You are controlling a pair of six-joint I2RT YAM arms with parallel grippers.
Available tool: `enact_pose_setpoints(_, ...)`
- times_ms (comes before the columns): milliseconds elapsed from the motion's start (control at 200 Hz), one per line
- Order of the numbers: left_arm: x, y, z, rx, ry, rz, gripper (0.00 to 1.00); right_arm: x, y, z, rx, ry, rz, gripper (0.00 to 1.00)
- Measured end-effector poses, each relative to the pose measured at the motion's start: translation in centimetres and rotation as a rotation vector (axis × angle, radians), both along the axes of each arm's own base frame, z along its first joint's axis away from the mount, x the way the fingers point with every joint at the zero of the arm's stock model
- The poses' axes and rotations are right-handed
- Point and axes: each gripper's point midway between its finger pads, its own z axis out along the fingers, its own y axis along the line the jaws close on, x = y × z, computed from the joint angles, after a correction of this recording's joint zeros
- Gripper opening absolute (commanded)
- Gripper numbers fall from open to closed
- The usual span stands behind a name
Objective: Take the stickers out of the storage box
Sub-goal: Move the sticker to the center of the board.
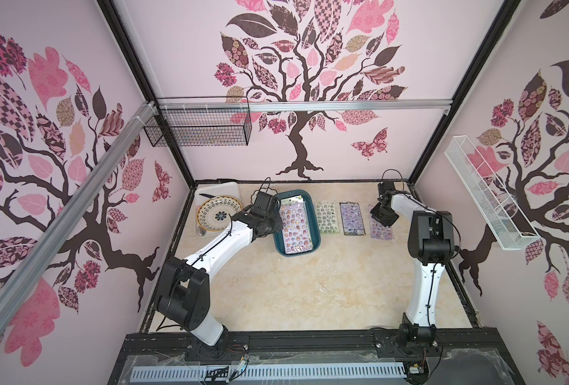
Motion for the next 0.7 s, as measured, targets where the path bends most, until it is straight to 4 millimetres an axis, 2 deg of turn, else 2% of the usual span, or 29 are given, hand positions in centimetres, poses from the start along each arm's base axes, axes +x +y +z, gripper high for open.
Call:
enact_pose_setpoints(195, 0.00, -0.01, 0.01, -0.001, 0.000, 0.000, 0.00, 0.32, 0.71, 0.03, -0.008, -0.001, 0.041, 0.33)
enact_pose_setpoints(700, 0.00, 0.00, 0.00, 0.000, 0.000, 0.000, 0.00, 0.66, 0.73, 0.12, -0.049, 0.009, 0.079, 0.36)
